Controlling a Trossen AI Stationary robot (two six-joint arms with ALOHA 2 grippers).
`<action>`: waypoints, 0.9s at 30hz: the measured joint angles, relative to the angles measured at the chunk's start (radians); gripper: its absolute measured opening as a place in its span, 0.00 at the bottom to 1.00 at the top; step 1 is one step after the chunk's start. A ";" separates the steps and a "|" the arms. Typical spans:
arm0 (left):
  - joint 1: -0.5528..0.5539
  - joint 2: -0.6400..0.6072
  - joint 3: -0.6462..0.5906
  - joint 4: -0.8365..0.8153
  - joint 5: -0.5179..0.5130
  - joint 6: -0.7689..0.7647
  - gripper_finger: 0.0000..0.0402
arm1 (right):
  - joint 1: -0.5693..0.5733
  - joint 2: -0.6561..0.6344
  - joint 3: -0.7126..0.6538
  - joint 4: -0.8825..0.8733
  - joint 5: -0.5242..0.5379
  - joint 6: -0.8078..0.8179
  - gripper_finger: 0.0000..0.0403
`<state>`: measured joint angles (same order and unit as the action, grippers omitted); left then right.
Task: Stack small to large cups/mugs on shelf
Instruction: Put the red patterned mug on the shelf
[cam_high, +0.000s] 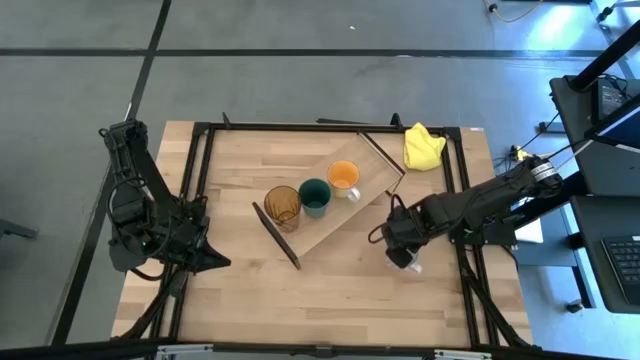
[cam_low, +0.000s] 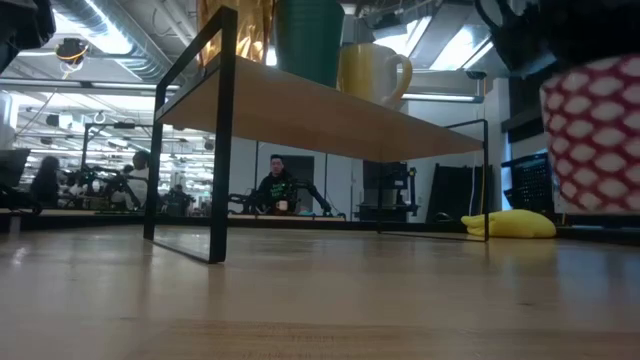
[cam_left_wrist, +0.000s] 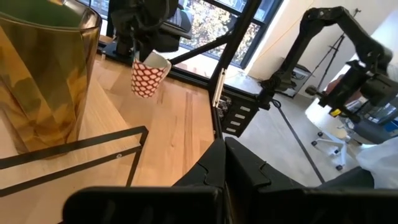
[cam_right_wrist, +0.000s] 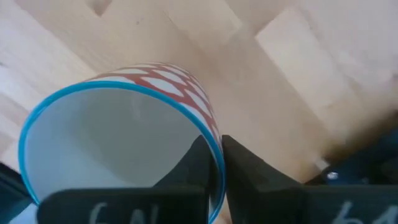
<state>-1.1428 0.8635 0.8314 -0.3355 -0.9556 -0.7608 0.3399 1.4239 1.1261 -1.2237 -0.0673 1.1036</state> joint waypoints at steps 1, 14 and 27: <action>0.000 0.000 0.000 0.000 -0.001 0.000 0.00 | -0.012 0.000 0.027 -0.019 -0.002 -0.014 0.07; 0.000 0.000 0.000 0.007 -0.001 0.000 0.00 | -0.285 -0.017 0.479 -0.341 0.215 -0.209 0.06; 0.000 0.000 0.000 0.008 -0.001 -0.019 0.00 | -0.693 0.041 0.570 -0.306 0.254 -0.518 0.06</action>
<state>-1.1427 0.8635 0.8314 -0.3279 -0.9569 -0.7799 -0.3534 1.4650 1.6964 -1.5295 0.1863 0.5854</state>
